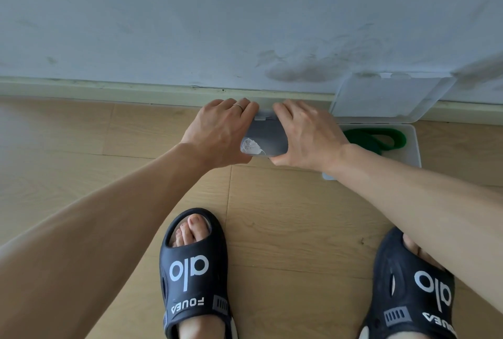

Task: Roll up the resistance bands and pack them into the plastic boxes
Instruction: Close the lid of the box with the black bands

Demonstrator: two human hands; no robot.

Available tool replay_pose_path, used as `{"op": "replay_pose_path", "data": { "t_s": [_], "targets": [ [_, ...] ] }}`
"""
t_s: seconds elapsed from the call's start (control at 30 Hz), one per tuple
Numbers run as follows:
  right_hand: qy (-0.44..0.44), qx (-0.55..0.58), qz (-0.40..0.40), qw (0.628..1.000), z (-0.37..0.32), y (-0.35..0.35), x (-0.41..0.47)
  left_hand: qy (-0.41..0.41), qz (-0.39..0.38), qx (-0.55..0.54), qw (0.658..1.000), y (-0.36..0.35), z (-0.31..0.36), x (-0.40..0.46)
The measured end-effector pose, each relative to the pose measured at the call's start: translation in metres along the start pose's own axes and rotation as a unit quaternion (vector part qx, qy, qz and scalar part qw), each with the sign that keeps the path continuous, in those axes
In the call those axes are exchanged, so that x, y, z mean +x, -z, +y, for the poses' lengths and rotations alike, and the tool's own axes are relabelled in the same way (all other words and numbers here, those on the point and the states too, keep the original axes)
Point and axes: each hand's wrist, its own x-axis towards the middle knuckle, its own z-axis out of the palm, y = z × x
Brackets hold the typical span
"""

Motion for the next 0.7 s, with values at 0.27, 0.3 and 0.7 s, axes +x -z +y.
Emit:
{"op": "replay_pose_path", "data": {
  "t_s": [0.27,0.3,0.7],
  "targets": [
    [-0.008,0.02,0.058,0.998,0.007,-0.009,-0.003,0.114,-0.073,-0.213,0.968,0.004,-0.034,-0.021],
    [-0.012,0.021,0.062,0.998,0.007,-0.01,-0.004,0.15,-0.071,-0.24,0.957,0.003,-0.041,-0.031],
    [0.014,-0.027,0.087,0.996,-0.003,-0.017,-0.018,0.473,-0.255,-0.735,0.412,0.004,-0.022,-0.023]
  ]
}}
